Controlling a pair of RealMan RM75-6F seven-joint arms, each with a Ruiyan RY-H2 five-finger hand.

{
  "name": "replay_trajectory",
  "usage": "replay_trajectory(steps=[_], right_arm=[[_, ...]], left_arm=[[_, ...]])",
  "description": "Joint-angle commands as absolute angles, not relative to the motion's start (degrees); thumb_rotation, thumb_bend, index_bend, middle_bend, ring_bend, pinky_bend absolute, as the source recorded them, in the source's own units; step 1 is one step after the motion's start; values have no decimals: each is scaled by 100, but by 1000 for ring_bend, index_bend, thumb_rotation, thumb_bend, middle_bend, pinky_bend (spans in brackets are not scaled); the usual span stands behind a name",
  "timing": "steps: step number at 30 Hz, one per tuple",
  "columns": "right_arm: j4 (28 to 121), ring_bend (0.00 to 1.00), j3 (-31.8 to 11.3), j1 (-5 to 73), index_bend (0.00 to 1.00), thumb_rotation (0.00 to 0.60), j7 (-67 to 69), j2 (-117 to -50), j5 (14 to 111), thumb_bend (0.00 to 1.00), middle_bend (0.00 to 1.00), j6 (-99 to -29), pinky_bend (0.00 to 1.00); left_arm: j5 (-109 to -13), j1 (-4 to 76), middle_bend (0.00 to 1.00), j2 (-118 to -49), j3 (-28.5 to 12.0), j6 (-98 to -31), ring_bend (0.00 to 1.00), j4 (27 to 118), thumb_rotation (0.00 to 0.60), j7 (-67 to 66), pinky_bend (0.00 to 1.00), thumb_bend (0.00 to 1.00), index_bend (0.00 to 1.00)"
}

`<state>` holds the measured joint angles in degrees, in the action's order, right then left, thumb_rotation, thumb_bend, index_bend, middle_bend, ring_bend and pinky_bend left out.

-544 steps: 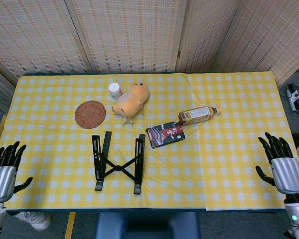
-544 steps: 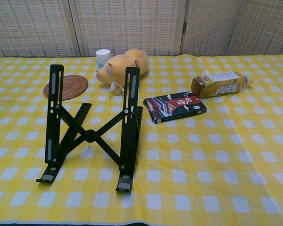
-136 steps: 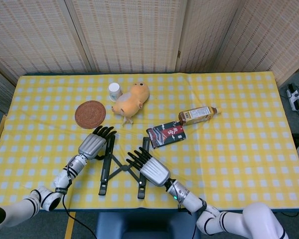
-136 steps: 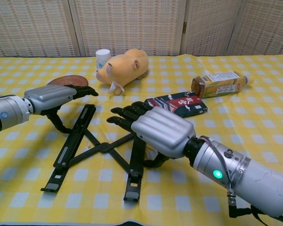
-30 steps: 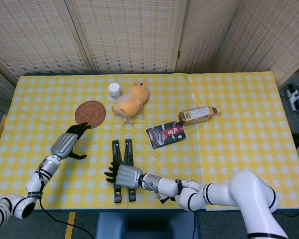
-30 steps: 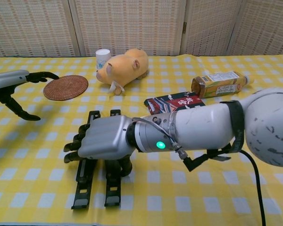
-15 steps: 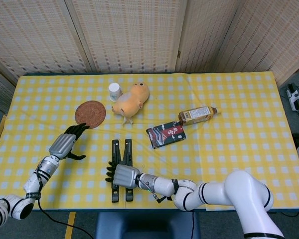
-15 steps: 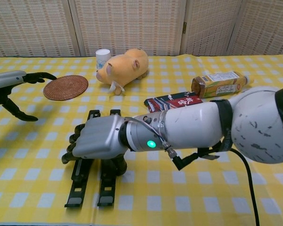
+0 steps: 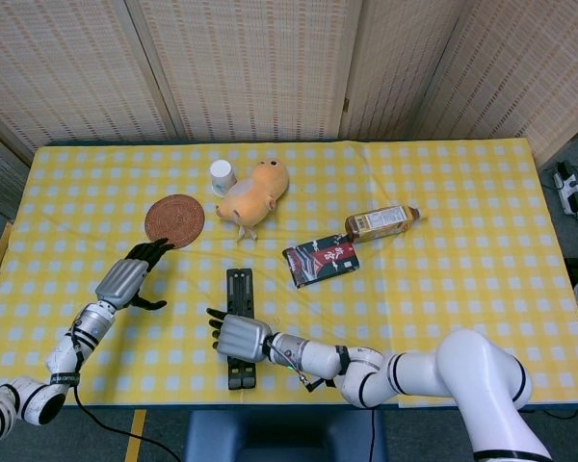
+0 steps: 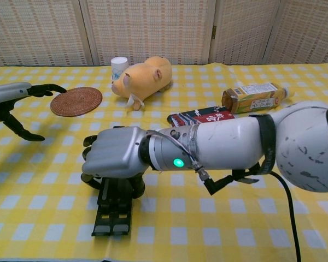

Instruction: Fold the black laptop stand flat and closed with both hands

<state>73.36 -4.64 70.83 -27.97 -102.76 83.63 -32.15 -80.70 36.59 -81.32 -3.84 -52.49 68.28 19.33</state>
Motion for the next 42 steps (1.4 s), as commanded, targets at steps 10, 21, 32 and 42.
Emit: replay_trajectory(steps=[10,21,32,42], right_arm=[[7880,14,-534,6727,0,600,-2805,-9919,8186,237,1,-3778,0],[9782,39,-468,5009,0,600,-3210,-8308,7688,237,0,-6129,0],[10256,27,212,3163,0,600,-1974,-6796,7732,237,0,-7754,0],[9508,0,617,1751,0,600,-355,-6493,8208,237,0,-8900,0]], left_arm=[[-7957,3576,0,-7964,-527,-5540,0,7112,600,1473,0,202,7],[-7382,2945,0,-7253,-796,-6575,0,8000,600,290,0,245,63],[-7474,1889,0,-6843,-425,-7864,0,8859,600,-387,0,246,91],[-8223,1060,0,-6899,49,-8945,0,9185,600,-515,0,243,91]])
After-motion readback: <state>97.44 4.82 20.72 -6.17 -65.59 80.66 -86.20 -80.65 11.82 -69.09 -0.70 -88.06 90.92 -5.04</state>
